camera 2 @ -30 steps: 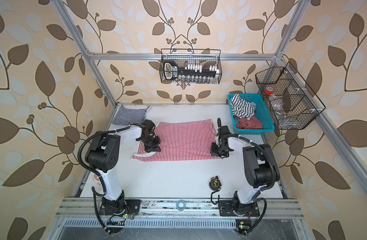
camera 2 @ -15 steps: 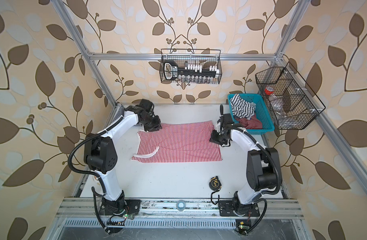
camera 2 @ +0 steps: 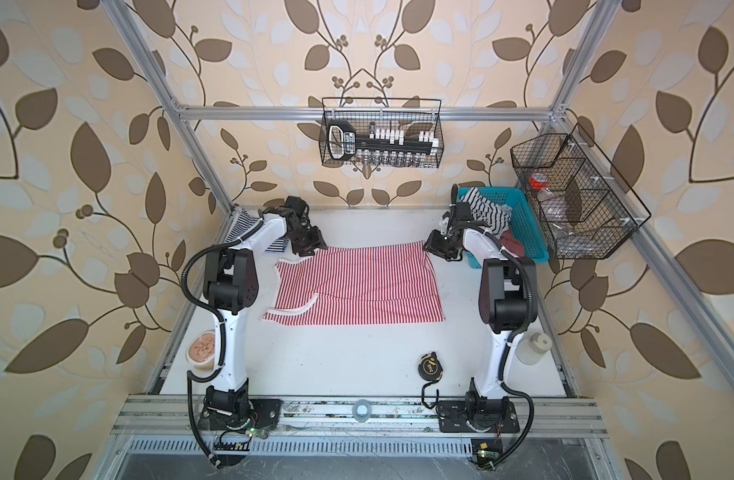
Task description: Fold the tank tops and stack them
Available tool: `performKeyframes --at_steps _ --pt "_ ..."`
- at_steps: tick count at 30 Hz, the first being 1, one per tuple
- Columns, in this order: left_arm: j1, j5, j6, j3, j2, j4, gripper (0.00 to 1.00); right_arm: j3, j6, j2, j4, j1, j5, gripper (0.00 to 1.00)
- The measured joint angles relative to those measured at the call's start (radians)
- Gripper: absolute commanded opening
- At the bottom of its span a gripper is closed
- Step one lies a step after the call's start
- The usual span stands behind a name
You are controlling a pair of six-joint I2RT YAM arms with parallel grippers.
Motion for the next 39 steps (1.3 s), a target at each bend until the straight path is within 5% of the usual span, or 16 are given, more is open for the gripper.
performKeyframes --at_steps 15,39 --pt "0.051 0.079 0.004 0.227 0.143 0.066 0.46 0.304 0.032 0.254 0.027 0.0 -0.023 0.4" --pt "0.051 0.08 0.034 0.232 0.175 -0.002 0.44 0.522 0.002 0.426 -0.128 0.0 0.041 0.37"
